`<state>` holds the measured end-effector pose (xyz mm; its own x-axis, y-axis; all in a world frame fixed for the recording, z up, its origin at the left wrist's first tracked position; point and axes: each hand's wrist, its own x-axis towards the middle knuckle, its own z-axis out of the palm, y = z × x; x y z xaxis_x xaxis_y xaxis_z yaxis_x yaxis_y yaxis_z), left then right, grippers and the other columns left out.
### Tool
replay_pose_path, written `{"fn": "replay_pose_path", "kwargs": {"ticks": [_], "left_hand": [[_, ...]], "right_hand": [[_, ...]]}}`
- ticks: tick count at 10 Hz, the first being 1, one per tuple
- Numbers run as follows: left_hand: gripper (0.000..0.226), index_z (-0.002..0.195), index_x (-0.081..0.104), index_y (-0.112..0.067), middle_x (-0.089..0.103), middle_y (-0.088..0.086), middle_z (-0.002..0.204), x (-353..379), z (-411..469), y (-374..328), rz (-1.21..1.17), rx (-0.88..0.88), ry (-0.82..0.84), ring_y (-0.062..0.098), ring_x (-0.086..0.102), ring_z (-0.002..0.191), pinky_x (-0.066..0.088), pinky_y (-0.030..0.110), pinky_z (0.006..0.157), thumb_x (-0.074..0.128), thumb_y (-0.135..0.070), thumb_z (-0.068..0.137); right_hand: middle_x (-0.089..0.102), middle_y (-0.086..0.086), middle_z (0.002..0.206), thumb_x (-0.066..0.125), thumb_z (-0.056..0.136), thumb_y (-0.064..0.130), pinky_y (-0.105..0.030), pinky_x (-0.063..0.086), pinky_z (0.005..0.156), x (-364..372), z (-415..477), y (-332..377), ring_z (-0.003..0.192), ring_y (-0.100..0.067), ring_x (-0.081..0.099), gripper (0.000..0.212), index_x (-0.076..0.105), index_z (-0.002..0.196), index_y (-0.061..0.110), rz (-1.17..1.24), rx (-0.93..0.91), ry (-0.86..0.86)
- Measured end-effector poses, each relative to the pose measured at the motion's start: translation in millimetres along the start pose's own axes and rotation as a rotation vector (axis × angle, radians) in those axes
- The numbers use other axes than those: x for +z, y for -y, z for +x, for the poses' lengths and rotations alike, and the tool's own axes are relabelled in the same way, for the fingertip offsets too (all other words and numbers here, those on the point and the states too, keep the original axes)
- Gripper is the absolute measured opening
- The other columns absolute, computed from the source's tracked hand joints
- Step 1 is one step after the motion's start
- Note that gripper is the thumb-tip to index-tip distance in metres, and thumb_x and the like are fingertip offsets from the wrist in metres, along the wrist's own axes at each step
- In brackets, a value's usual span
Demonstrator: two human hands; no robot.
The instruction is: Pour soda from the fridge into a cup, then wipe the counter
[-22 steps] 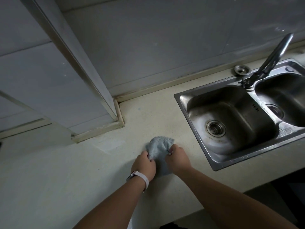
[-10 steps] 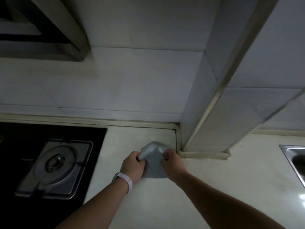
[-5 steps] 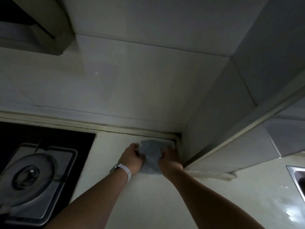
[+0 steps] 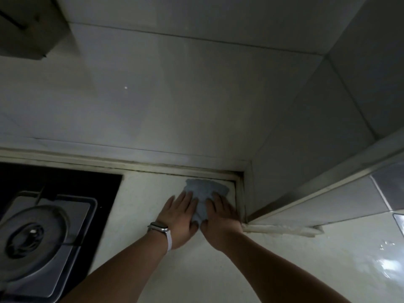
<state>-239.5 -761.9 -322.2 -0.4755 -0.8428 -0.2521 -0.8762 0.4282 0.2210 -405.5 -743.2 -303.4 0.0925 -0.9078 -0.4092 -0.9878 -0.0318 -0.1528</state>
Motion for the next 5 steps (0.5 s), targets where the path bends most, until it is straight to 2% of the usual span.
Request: {"fn": "replay_pose_path", "kwargs": {"ticks": [2, 3, 4, 5], "left_hand": [[0.076, 0.158, 0.003, -0.022, -0.003, 0.006, 0.167, -5, 5, -2, 0.023, -0.053, 0.066, 0.023, -0.001, 0.154, -0.002, 0.045, 0.122, 0.033, -0.056, 0.097], [0.076, 0.158, 0.006, -0.022, 0.0, 0.009, 0.167, -15, -2, -8, -0.017, -0.093, 0.075, 0.027, 0.002, 0.154, 0.004, 0.047, 0.122, 0.037, -0.054, 0.097], [0.076, 0.158, 0.013, -0.024, 0.011, 0.009, 0.166, -29, -24, -13, -0.042, -0.123, 0.023, 0.029, 0.011, 0.153, 0.015, 0.048, 0.121, 0.043, -0.052, 0.094], [0.072, 0.155, 0.019, -0.026, 0.02, 0.004, 0.164, -41, -57, -26, -0.086, -0.115, 0.061, 0.027, 0.016, 0.151, 0.015, 0.05, 0.121, 0.046, -0.051, 0.093]], "right_hand": [[-0.008, 0.001, 0.163, 0.039, 0.09, 0.057, -0.048, 0.002, 0.118, -5, 15, -12, 0.148, -0.027, -0.006, 0.079, 0.005, 0.154, 0.027, -0.081, -0.053, 0.01], [-0.011, 0.001, 0.163, 0.041, 0.091, 0.055, -0.047, 0.001, 0.118, -13, 8, -11, 0.149, -0.027, -0.01, 0.078, 0.006, 0.155, 0.026, -0.07, -0.04, 0.045], [-0.001, -0.004, 0.164, 0.046, 0.089, 0.048, -0.044, 0.011, 0.12, -27, -14, -9, 0.149, -0.028, -0.001, 0.072, 0.019, 0.152, 0.024, -0.006, -0.044, 0.011], [0.026, -0.007, 0.158, 0.05, 0.086, 0.039, -0.044, 0.029, 0.113, -39, -48, -4, 0.143, -0.029, 0.027, 0.061, 0.034, 0.143, 0.024, 0.06, -0.054, -0.025]]}}
